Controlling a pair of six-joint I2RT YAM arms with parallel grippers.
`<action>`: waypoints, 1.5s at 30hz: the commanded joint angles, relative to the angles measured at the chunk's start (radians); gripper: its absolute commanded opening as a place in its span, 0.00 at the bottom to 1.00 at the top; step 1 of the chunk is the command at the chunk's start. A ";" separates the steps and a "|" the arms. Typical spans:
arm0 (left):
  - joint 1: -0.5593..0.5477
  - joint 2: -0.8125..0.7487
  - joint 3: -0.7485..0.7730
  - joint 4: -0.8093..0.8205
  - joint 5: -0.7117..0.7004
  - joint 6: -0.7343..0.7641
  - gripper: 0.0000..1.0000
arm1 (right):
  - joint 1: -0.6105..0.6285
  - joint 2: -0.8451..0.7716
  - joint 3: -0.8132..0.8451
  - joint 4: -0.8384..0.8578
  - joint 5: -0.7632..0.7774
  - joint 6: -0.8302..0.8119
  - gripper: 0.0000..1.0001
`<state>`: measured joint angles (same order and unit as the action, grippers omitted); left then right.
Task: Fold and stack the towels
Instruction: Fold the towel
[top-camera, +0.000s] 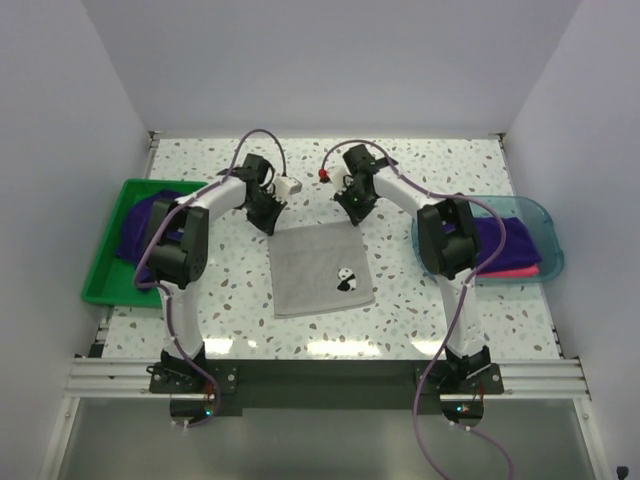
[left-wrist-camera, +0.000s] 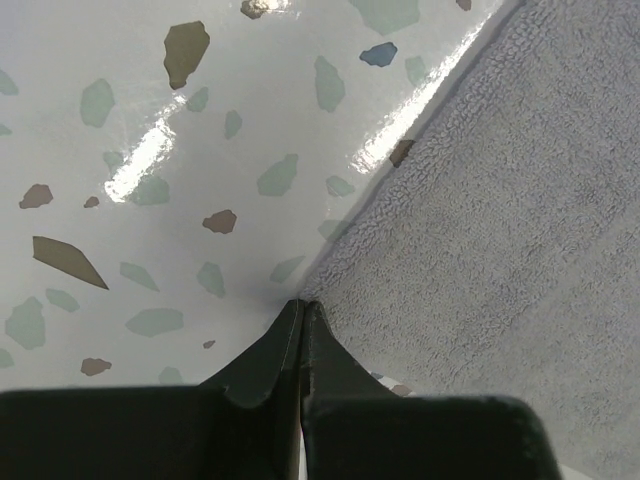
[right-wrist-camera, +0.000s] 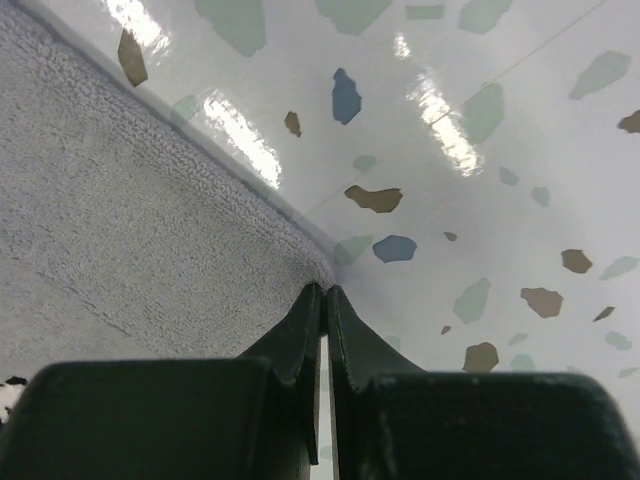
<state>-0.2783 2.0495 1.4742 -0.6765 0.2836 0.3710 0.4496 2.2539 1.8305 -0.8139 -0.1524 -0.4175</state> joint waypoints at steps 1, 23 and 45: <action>-0.004 -0.003 0.015 -0.002 -0.066 0.020 0.00 | -0.006 -0.097 0.053 0.062 0.079 0.042 0.00; -0.107 -0.535 -0.426 0.187 -0.288 -0.365 0.00 | 0.070 -0.488 -0.410 0.225 0.363 0.330 0.00; -0.177 -0.835 -0.715 0.150 -0.038 -0.825 0.00 | 0.086 -0.701 -0.700 0.154 0.291 0.600 0.00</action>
<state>-0.4595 1.2381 0.7856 -0.4866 0.2604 -0.3885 0.5526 1.6146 1.1542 -0.6346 0.0875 0.1444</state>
